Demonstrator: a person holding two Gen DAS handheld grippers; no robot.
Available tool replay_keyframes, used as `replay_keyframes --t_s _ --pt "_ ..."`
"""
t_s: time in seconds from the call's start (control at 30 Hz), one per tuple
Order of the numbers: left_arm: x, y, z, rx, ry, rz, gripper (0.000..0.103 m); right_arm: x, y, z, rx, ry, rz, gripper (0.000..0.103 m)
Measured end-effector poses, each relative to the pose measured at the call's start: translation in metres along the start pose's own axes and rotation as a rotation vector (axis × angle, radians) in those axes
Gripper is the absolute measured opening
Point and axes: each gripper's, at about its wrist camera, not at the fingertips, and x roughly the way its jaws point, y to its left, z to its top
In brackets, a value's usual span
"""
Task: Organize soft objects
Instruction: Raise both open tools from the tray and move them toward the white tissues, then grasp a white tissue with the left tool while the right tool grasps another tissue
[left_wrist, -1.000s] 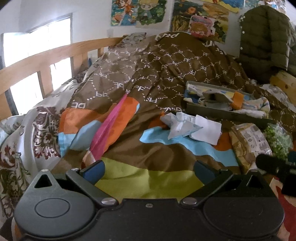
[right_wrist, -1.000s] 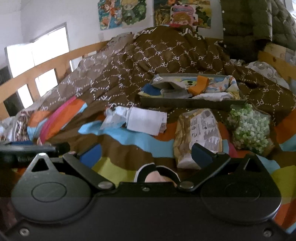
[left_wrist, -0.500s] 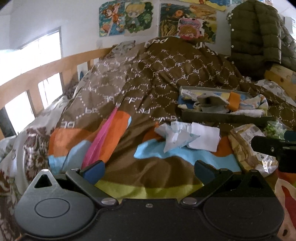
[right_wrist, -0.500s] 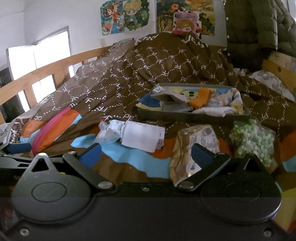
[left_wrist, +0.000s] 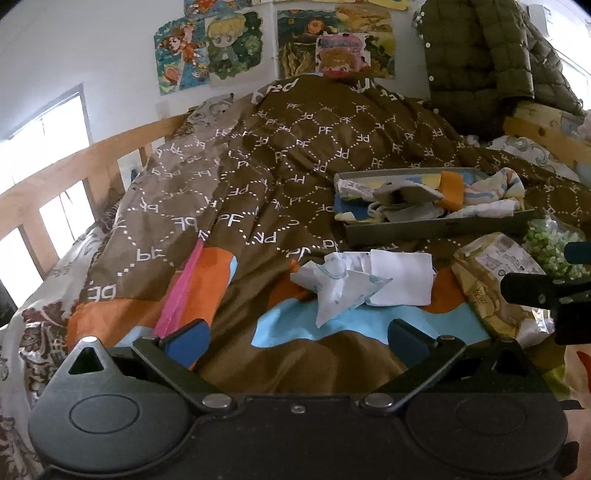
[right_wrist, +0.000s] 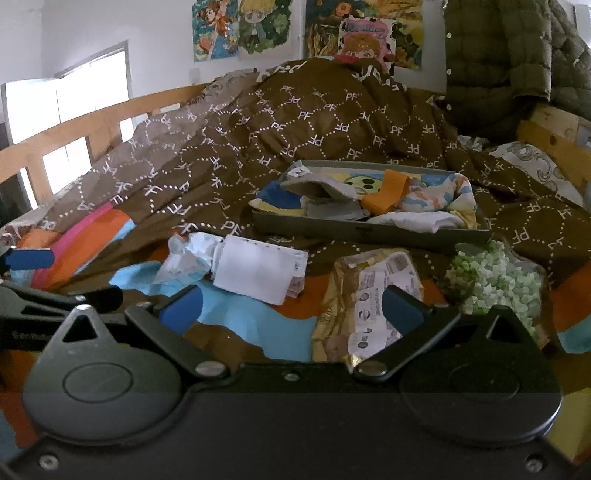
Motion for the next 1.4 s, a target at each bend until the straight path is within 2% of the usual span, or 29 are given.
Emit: replay_keyframes --t_s 0.23,0.47,0.53,0.73,0.93,1.07,1.23,1.27,1.4 --pt "0.017 0.003 0.005 -0.001 -0.030 -0.045 0.102 0.026 0.002 -0.002 -0.071 -0.007 -0.005 0.102" --pt "0.046 0.016 0.012 -0.097 -0.021 -0.096 0.102 0.057 0.004 -0.001 -0.139 0.002 0.006 0.102" --pt "0.053 0.020 0.013 -0.123 -0.022 -0.122 0.102 0.068 0.006 0.002 -0.177 -0.005 0.033 0.102" --pt "0.071 0.022 0.012 -0.151 0.005 -0.180 0.102 0.095 0.009 0.011 -0.280 -0.027 0.049 0.102" --pt "0.088 0.022 0.011 -0.150 0.017 -0.227 0.095 0.127 0.014 0.015 -0.389 0.015 0.073 0.102" --pt "0.094 0.024 0.011 -0.148 0.024 -0.246 0.086 0.146 0.017 0.019 -0.423 0.051 0.122 0.102" --pt "0.102 0.027 0.011 -0.173 0.037 -0.277 0.082 0.165 0.021 0.020 -0.452 0.074 0.164 0.096" --pt "0.104 0.027 0.010 -0.173 0.045 -0.285 0.078 0.169 0.022 0.020 -0.460 0.080 0.173 0.095" --pt "0.111 0.028 0.008 -0.184 0.072 -0.294 0.068 0.185 0.031 0.020 -0.495 0.097 0.195 0.075"
